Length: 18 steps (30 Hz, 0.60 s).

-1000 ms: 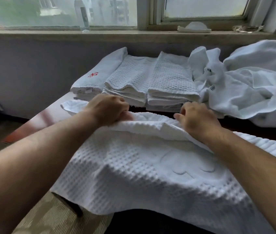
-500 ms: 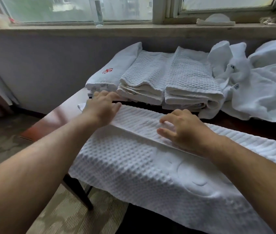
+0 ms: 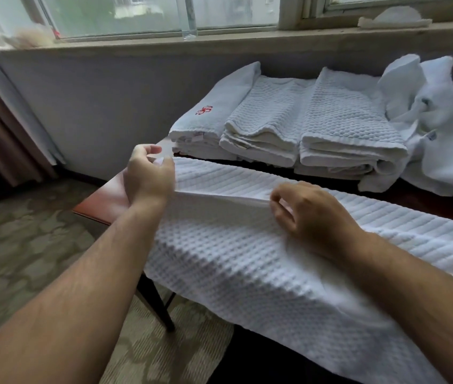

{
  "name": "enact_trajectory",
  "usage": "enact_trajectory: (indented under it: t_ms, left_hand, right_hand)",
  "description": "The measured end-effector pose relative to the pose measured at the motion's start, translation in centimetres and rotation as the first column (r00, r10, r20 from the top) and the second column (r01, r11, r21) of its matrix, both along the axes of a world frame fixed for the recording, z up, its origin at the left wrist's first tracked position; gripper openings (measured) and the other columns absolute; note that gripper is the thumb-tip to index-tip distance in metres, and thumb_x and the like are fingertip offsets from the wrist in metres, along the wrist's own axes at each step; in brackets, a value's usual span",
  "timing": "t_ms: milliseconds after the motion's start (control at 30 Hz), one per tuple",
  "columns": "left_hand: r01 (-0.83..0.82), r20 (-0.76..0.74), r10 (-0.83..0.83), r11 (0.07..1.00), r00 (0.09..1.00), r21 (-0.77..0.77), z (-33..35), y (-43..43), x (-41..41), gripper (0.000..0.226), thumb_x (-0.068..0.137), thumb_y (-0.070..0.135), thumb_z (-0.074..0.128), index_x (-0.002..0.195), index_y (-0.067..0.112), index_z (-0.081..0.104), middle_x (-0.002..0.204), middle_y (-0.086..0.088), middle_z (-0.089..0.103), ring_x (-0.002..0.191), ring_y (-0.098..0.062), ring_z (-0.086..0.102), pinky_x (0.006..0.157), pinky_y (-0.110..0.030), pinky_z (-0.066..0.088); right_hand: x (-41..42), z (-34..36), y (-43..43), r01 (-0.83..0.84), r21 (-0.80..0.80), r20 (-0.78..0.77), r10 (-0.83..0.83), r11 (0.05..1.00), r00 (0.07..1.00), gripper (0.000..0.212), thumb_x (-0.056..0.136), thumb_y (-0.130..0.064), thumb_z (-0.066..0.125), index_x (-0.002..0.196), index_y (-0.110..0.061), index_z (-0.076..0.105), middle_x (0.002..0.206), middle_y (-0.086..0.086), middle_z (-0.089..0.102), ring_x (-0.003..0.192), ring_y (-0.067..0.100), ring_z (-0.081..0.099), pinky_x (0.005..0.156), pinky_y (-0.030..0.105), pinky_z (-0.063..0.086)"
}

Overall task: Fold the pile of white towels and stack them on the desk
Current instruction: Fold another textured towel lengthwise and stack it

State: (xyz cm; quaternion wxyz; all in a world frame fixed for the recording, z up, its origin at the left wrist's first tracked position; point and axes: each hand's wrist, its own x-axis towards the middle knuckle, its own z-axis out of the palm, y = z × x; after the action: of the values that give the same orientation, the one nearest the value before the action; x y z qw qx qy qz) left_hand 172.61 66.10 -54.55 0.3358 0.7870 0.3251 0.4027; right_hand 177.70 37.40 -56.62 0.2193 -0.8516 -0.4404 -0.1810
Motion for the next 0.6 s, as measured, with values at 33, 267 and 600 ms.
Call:
enact_trajectory:
  t_ms: [33, 267, 600]
  left_hand:
    - [0.02, -0.008, -0.019, 0.994, 1.0, 0.11, 0.2, -0.1, -0.3, 0.023, 0.089, 0.029, 0.063, 0.111, 0.025, 0.064, 0.083, 0.013, 0.059, 0.088, -0.018, 0.058, 0.081, -0.029, 0.046]
    - [0.191, -0.032, -0.231, 0.867, 0.972, -0.46, 0.1, -0.7, 0.0, 0.03, 0.086, 0.02, 0.056, 0.116, 0.021, 0.054, 0.11, -0.003, 0.063, 0.1, -0.022, 0.065, 0.092, -0.042, 0.056]
    - [0.222, -0.022, -0.249, 0.895, 0.968, -0.386, -1.3, 0.4, -2.1, 0.03, 0.076, 0.014, 0.047, 0.081, 0.022, 0.075, 0.082, -0.002, 0.069, 0.062, -0.017, 0.053, 0.062, -0.03, 0.05]
  right_hand:
    - [-0.1, 0.1, 0.0, -0.014, -0.002, 0.008, 0.014, 1.0, 1.0, 0.008, 0.096, -0.018, 0.062, 0.092, -0.011, 0.065, 0.082, 0.009, 0.069, 0.08, 0.033, 0.063, 0.074, 0.04, 0.048]
    - [-0.3, 0.6, -0.6, -0.133, -0.042, -0.105, 0.128, 0.99, 0.986, 0.017, 0.1, -0.024, 0.055, 0.102, -0.009, 0.065, 0.101, 0.009, 0.072, 0.097, 0.032, 0.065, 0.086, 0.047, 0.05]
    - [-0.8, 0.8, -1.1, -0.166, 0.033, -0.231, 0.169, 0.986, 0.958, 0.017, 0.101, -0.03, 0.051, 0.105, -0.017, 0.062, 0.113, 0.0, 0.073, 0.105, 0.021, 0.067, 0.088, 0.043, 0.052]
